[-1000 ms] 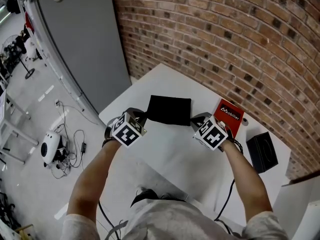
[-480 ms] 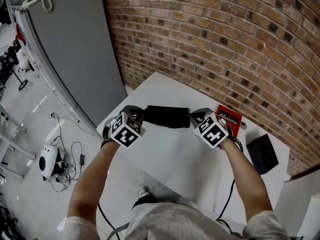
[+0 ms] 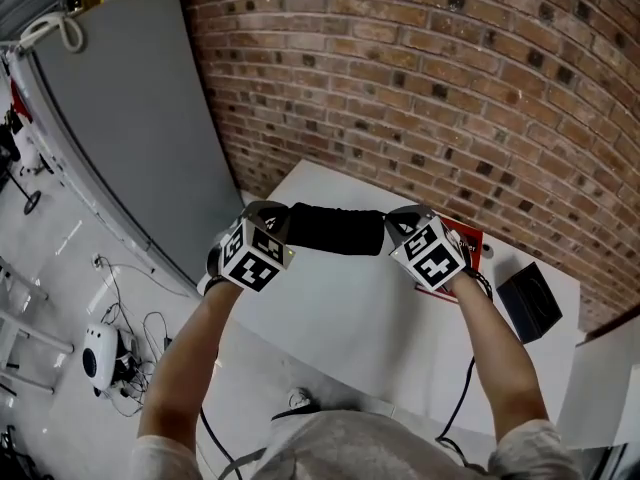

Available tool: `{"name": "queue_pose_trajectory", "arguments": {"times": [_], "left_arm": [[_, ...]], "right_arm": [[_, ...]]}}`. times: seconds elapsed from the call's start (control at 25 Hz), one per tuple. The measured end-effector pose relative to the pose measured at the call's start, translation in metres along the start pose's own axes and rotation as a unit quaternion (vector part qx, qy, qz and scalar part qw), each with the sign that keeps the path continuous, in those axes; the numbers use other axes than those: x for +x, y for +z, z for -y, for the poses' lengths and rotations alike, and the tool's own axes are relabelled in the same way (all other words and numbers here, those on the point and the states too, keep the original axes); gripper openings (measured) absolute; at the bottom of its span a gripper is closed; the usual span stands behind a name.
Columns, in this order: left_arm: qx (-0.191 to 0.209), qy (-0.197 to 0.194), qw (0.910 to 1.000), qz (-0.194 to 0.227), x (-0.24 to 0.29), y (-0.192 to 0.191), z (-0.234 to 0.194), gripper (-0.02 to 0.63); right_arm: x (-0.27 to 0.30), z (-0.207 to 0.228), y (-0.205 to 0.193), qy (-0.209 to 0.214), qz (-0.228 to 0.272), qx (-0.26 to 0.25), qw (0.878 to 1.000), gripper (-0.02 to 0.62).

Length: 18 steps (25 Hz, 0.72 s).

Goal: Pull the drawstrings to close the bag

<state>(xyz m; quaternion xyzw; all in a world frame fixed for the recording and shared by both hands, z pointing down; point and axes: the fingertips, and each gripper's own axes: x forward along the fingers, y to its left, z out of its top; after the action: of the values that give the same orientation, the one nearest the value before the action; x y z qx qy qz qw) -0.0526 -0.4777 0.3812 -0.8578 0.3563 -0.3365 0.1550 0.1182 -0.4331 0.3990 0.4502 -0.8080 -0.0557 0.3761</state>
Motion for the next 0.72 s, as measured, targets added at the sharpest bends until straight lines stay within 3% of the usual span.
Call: {"name": "queue_pose_trajectory", "arguments": {"times": [0.72], "left_arm": [[0.051, 0.028, 0.9952, 0.079, -0.003, 0.047, -0.082, 0.011]], "right_arm": [[-0.008, 0.055, 0.079, -0.139, 0.064, 0.064, 0.986, 0.005]]}}
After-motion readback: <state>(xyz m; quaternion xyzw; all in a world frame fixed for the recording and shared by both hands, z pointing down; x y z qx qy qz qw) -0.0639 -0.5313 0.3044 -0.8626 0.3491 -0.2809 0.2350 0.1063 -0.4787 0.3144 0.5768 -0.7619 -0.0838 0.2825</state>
